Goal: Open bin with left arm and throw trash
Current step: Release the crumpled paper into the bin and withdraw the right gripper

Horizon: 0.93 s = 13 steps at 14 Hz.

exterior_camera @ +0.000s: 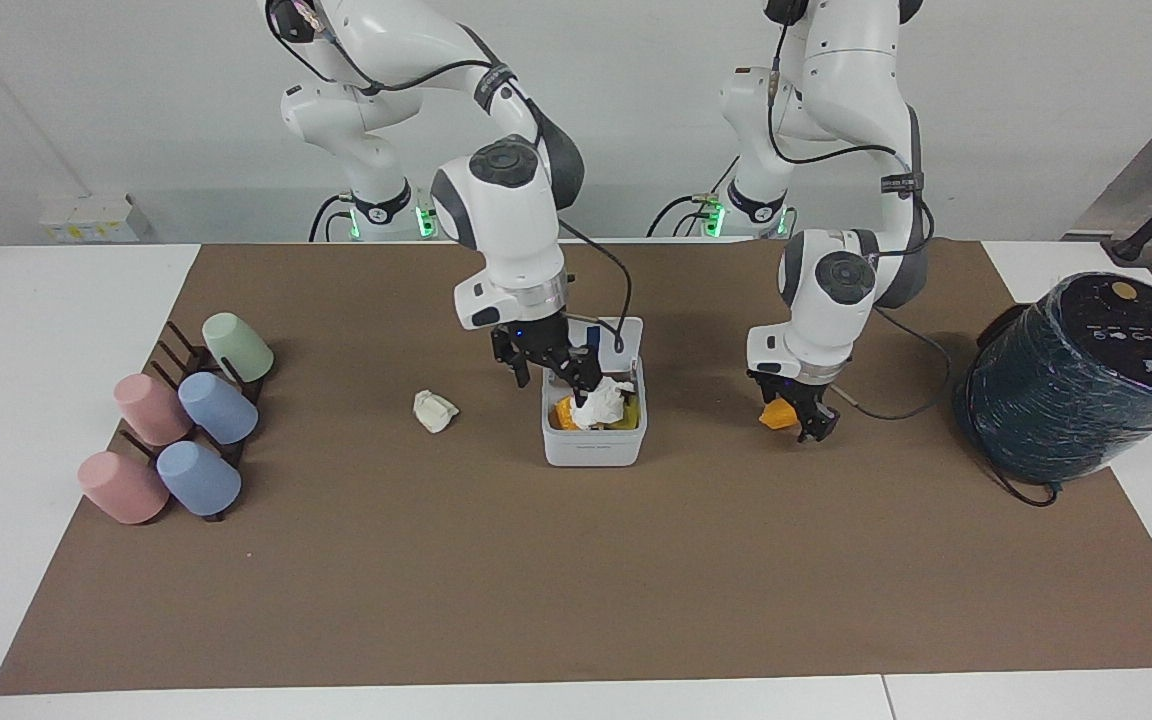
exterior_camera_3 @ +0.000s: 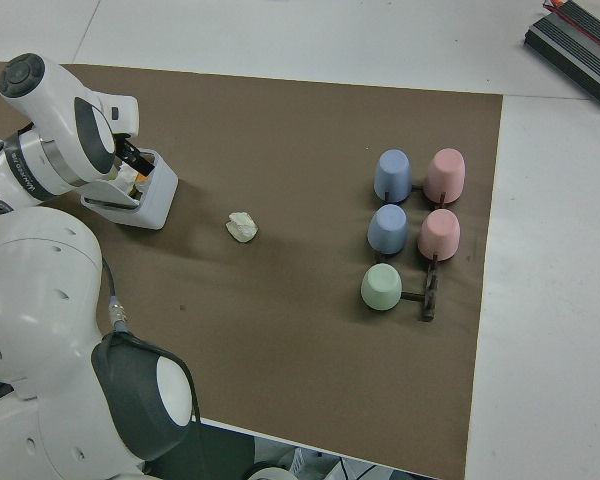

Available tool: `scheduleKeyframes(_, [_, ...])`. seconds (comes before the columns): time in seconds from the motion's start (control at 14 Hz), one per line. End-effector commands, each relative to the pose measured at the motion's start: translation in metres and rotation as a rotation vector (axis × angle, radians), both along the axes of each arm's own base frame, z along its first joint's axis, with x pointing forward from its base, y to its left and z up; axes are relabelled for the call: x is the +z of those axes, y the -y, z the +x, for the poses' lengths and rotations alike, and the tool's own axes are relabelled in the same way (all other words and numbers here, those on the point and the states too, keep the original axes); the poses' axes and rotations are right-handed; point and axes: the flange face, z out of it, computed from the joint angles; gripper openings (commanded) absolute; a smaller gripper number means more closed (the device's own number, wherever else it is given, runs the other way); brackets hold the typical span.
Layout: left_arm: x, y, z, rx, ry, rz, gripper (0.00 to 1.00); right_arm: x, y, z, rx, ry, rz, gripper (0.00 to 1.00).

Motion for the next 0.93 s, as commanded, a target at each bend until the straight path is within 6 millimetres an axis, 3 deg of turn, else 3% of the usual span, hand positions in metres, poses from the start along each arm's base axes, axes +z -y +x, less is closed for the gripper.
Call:
scheduleKeyframes(0.0, [-0.001, -0.002, -0.006, 0.043, -0.005, 0.018, 0.65, -0.023, 0.040, 0.000, 0.127, -0.025, -0.062, 1.00])
scheduleKeyframes(0.21, [0.003, -0.001, -0.004, 0.206, -0.012, 0.022, 0.30, -0.060, 0.087, -0.017, 0.274, -0.061, -0.127, 1.00])
scheduleKeyframes(0.36, [0.014, 0.004, 0.002, 0.238, -0.022, 0.030, 0.07, -0.086, 0.103, -0.026, 0.299, -0.089, -0.162, 1.00])
scheduleKeyframes(0.43, [0.023, 0.005, 0.007, 0.243, -0.019, 0.028, 0.00, -0.099, 0.112, -0.033, 0.320, -0.113, -0.190, 1.00])
scheduleKeyframes(0.64, [0.048, 0.010, 0.021, 0.266, 0.004, 0.017, 0.00, -0.121, 0.137, -0.061, 0.405, -0.151, -0.257, 1.00])
scheduleKeyframes(0.71, [0.064, 0.016, 0.027, 0.358, 0.003, 0.010, 0.00, -0.127, 0.137, -0.069, 0.411, -0.146, -0.254, 0.76])
scheduleKeyframes(0.86, [0.090, 0.054, 0.034, 0.519, -0.022, -0.011, 0.00, -0.129, 0.137, -0.070, 0.413, -0.127, -0.248, 0.13])
